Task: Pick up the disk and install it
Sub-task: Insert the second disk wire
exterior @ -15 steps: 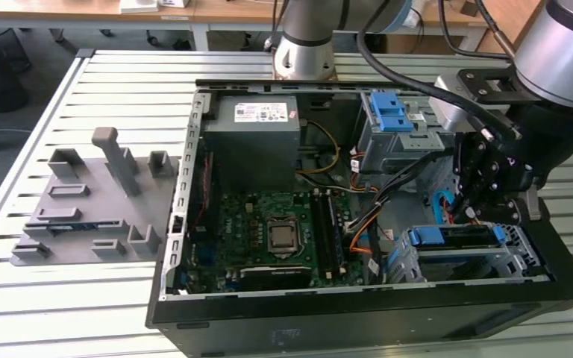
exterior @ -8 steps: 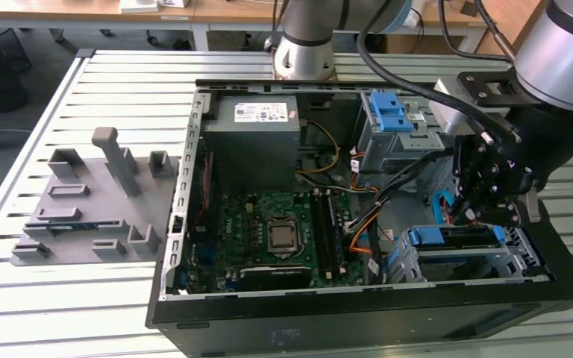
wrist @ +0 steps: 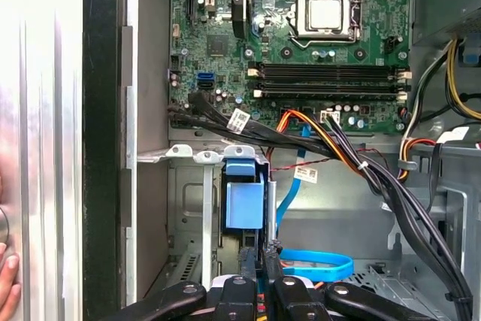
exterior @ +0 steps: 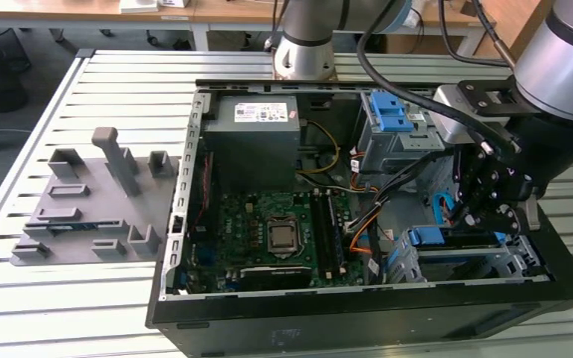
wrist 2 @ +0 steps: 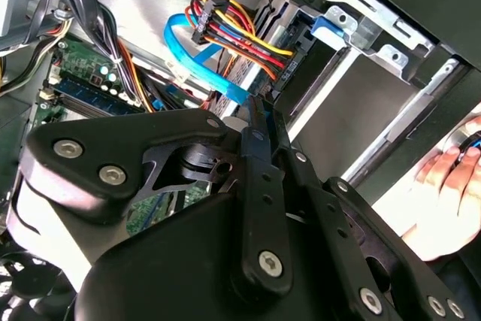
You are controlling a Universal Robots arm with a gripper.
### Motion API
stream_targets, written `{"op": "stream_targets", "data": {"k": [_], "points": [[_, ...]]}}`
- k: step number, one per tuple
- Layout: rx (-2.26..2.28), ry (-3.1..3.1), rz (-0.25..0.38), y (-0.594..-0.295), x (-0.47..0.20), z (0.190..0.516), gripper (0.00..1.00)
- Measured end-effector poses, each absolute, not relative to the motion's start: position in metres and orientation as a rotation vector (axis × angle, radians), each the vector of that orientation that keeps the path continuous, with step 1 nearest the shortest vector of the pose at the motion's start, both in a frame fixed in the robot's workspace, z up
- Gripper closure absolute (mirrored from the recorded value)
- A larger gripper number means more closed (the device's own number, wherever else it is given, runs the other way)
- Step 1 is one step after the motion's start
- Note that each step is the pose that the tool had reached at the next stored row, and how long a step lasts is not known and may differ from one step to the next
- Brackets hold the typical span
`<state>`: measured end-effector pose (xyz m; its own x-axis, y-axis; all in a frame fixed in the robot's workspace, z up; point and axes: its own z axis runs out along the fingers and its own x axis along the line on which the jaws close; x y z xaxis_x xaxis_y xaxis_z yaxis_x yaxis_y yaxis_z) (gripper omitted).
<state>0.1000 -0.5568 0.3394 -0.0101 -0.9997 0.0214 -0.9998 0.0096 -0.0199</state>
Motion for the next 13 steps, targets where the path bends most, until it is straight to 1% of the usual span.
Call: {"op": "stream_targets", "data": {"k": [13], "points": [[2.21,-2.232,0.043,-0.5569,0.1017,0.3363,0.84]]}}
